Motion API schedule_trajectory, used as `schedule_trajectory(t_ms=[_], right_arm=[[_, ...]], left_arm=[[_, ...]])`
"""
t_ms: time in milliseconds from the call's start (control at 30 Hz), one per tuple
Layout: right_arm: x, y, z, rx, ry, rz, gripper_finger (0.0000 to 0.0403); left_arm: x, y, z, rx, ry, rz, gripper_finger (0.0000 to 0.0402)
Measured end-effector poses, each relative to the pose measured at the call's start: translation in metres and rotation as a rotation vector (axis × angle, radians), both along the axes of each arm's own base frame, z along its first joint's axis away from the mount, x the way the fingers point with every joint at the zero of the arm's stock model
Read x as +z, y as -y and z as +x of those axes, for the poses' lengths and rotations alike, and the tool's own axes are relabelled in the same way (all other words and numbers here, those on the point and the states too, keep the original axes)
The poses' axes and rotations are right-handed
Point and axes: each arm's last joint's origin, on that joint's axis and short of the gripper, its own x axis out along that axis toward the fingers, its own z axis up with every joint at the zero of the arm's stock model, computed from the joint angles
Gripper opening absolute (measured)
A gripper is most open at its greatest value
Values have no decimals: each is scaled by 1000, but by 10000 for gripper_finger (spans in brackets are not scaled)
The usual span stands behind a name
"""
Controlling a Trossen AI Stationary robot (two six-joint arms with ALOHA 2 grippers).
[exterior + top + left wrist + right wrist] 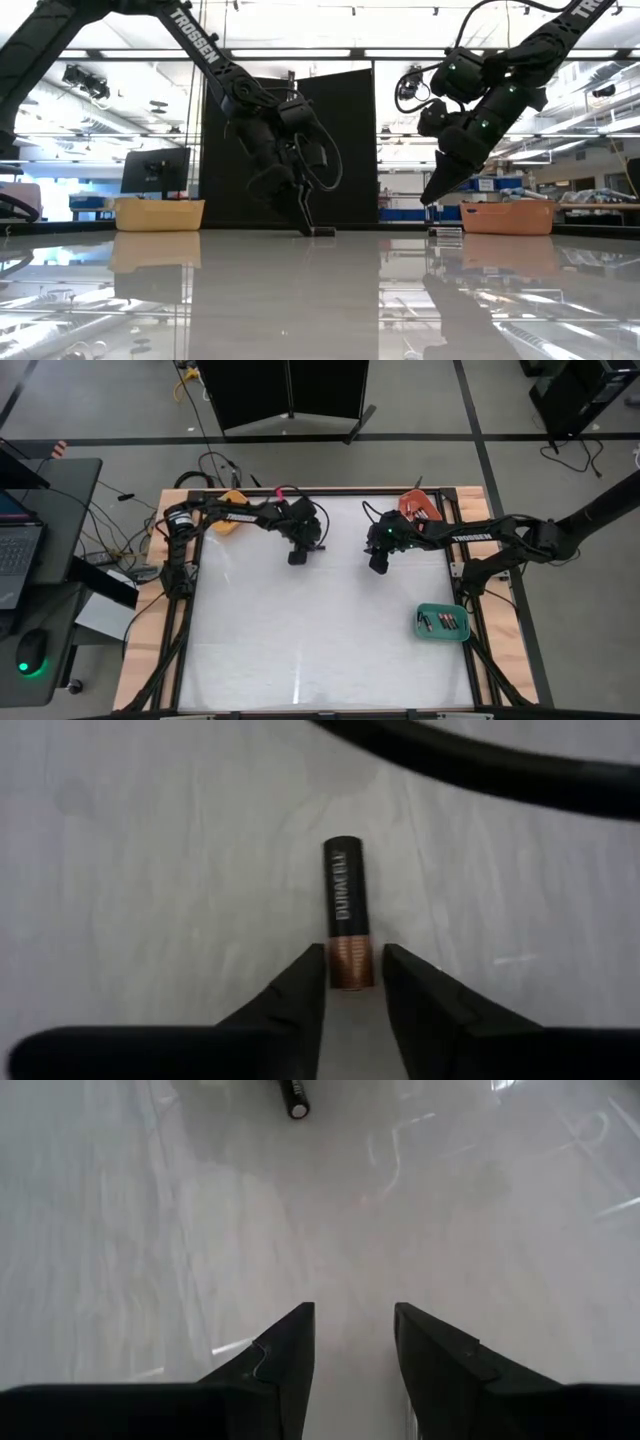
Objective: Sort batteries
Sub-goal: Put the brown battery into the green bin
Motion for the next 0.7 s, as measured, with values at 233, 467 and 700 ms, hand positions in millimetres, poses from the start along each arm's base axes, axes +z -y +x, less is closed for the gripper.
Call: schedule_trajectory(t_ms=[233, 467, 700], right_arm=[[0, 1, -1, -40, -14, -34, 144], [1, 2, 1, -33, 23, -58, 122], [-11, -3, -3, 37, 272, -32, 89]], left_arm=[[1, 5, 2, 99, -13, -67, 43], [11, 9, -1, 134, 40, -152, 43], [18, 16, -18, 194, 338, -201, 43]])
